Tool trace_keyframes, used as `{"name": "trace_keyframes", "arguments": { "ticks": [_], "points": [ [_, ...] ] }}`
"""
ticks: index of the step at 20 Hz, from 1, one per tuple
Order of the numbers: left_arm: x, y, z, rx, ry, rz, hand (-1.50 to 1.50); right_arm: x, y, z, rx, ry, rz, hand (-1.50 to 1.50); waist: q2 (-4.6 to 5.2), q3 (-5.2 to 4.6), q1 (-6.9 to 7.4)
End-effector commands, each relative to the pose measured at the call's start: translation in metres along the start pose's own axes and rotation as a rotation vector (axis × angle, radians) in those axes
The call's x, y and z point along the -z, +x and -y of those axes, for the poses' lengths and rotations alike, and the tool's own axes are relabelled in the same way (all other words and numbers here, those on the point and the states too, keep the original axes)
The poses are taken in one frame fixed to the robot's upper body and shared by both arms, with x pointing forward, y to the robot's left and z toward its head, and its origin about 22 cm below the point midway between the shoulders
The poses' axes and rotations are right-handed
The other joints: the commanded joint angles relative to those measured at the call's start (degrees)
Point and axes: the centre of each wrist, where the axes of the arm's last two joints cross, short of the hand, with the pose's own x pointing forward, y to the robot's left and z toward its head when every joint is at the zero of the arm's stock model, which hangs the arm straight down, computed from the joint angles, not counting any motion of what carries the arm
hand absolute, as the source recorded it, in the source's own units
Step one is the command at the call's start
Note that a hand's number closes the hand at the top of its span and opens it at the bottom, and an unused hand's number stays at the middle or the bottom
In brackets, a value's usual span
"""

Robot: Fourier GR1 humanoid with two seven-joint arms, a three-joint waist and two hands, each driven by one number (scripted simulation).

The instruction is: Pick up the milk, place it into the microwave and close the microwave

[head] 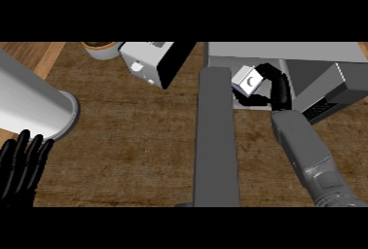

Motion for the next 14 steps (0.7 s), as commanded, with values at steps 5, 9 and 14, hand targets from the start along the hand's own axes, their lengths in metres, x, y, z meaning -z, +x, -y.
{"name": "trace_keyframes", "arguments": {
  "ticks": [5, 9, 14],
  "points": [
    [0.003, -0.004, 0.001, 0.021, -0.023, 0.001, -1.50, 0.026, 0.012, 0.016, -0.210, -0.235, 0.053, 1.50, 0.82, 0.07, 1.78],
    [0.010, 0.003, -0.001, 0.059, -0.009, 0.003, -1.50, 0.024, 0.008, 0.014, -0.336, -0.099, 0.075, -1.50, 1.02, 0.08, 2.34],
    [0.007, -0.003, -0.006, 0.066, -0.039, -0.015, -1.50, 0.023, 0.014, 0.000, -0.333, -0.010, 0.059, -1.50, 0.95, 0.05, 2.54]
  ]
}}
